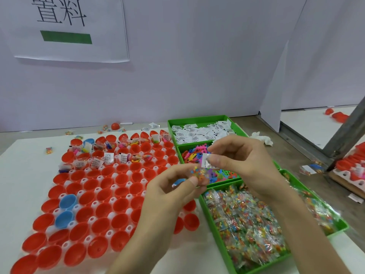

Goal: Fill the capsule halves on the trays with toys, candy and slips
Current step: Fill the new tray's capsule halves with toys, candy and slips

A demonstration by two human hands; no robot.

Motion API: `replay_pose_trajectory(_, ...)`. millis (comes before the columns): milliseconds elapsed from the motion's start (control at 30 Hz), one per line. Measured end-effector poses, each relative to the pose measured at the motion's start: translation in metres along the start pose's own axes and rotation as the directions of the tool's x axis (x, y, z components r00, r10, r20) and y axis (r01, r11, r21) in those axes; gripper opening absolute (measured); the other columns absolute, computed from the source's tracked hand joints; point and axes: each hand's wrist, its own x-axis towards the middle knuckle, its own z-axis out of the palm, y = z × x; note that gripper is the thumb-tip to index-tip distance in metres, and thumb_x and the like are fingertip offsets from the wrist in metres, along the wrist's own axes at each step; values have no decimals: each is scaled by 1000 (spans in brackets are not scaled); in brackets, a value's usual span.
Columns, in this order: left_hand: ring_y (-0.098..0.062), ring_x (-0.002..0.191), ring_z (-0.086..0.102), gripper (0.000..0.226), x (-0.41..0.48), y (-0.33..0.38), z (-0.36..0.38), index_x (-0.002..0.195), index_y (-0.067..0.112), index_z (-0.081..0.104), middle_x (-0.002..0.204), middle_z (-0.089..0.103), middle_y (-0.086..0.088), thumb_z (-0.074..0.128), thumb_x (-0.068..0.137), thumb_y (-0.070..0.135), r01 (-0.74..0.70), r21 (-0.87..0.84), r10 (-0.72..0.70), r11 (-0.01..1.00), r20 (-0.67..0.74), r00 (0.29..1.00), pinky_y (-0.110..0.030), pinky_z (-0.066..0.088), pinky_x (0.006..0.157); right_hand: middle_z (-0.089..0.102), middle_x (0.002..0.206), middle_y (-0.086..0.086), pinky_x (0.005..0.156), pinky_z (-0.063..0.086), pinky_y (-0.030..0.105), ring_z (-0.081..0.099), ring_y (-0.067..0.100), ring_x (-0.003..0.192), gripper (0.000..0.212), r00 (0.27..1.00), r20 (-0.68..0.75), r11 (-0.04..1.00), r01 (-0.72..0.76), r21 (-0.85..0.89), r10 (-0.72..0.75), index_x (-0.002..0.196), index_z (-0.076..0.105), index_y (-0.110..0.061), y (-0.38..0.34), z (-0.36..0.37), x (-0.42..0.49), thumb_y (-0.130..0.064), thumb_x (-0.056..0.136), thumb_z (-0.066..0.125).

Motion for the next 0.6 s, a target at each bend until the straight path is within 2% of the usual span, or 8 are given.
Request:
replay_pose_trajectory(100,-32,87,76,11,-4,-2,-2,91,13,76,88,75,-11,70,84,6,-70,43,70,997,-6,997,-28,60,75,72,78,0,68,55,22,69,14,74,15,998,64,999,12,40,-14,84,77,-25,-2,5,-2,-19,74,86)
replay_pose_trajectory(167,-33,84,76,8,-6,-3,-2,89,12,74,87,75,-14,71,81,11,-64,31,65,997,-26,998,-28,60,72,73,79,0,68,54,21,69,14,74,12,994,105,999,16,36,-20,84,76,-21,0,9,-2,-19,76,84)
replay_pose_trajectory(267,-36,78,76,17,-8,-6,3,93,4,69,85,74,-24,71,78,12,-50,-6,50,999,-48,998,-27,60,67,72,77,-2,68,54,21,68,12,73,12,992,121,996,10,88,-20,82,76,-20,3,14,-3,-18,75,85)
replay_pose_trajectory(367,-36,75,75,16,-10,-9,6,94,6,66,81,73,-26,70,79,13,-44,-21,43,999,-45,998,-28,60,65,71,78,-1,68,54,22,67,12,73,15,990,138,989,-10,150,-11,82,76,-22,4,16,-3,-26,73,86)
replay_pose_trajectory(400,-36,76,75,19,-11,-9,7,96,6,65,81,74,-25,70,80,14,-41,-9,40,999,-39,998,-28,60,66,71,78,-1,68,54,22,67,13,74,13,989,150,991,-18,129,-2,82,75,-21,4,15,-3,-24,74,86)
replay_pose_trajectory(500,-34,81,76,19,-13,-14,9,100,11,71,84,76,-22,69,82,17,-39,1,39,999,-21,999,-28,60,70,71,78,2,68,53,22,67,13,75,10,984,175,997,-27,-77,40,81,76,-20,8,16,-2,-14,78,84)
replay_pose_trajectory(600,-32,86,76,25,-14,-17,10,106,15,73,88,77,-19,68,82,18,-34,-4,33,999,-21,999,-27,60,73,70,77,3,68,53,23,65,13,73,8,988,135,991,-60,-121,77,80,77,-19,10,14,-1,-14,76,82)
